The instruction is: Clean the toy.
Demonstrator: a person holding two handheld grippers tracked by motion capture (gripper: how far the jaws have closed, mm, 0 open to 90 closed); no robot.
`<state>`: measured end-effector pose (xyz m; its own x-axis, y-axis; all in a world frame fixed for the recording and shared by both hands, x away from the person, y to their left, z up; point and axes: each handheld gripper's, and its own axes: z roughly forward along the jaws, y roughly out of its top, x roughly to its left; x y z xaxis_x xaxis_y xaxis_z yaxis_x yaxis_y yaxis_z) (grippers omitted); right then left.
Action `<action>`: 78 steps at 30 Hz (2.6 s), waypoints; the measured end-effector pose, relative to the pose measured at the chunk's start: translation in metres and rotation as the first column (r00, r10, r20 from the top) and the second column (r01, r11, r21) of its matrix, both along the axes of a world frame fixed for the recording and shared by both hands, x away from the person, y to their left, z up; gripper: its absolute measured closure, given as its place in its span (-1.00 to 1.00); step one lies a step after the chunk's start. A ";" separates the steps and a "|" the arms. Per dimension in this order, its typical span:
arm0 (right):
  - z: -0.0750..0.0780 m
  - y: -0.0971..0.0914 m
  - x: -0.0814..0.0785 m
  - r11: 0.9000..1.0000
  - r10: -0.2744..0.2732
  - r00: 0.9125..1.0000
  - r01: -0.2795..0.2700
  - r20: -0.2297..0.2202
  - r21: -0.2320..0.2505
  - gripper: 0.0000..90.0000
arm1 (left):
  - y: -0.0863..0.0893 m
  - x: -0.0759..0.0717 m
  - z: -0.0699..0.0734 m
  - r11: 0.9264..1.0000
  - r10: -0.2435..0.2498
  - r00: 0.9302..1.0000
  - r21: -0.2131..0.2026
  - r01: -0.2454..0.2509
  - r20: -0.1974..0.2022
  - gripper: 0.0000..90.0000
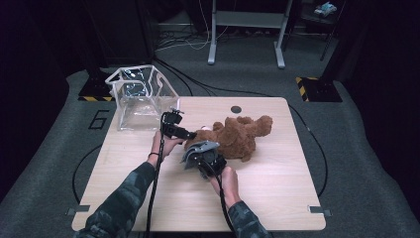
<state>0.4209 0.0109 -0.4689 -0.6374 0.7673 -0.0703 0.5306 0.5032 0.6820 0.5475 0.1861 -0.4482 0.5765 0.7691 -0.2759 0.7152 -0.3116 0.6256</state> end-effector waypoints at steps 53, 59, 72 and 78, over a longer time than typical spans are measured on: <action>0.074 -0.069 0.032 0.978 -0.209 0.975 0.207 0.079 0.025 0.66 | -0.019 -0.009 -0.006 0.998 -0.040 0.999 -0.051 0.039 -0.023 -0.49; 0.083 -0.092 0.036 0.958 -0.284 0.950 0.288 0.131 -0.008 0.66 | -0.019 -0.009 -0.006 0.998 -0.033 0.999 -0.048 0.032 -0.017 -0.49; 0.054 -0.041 0.012 0.996 -0.088 0.994 0.089 0.065 -0.008 0.66 | -0.021 -0.007 -0.006 0.999 -0.042 0.999 -0.031 0.041 -0.023 -0.49; 0.024 -0.014 0.006 0.999 -0.024 0.999 0.025 0.025 -0.023 0.66 | -0.019 -0.006 -0.008 0.999 -0.042 0.999 -0.025 0.041 -0.029 -0.50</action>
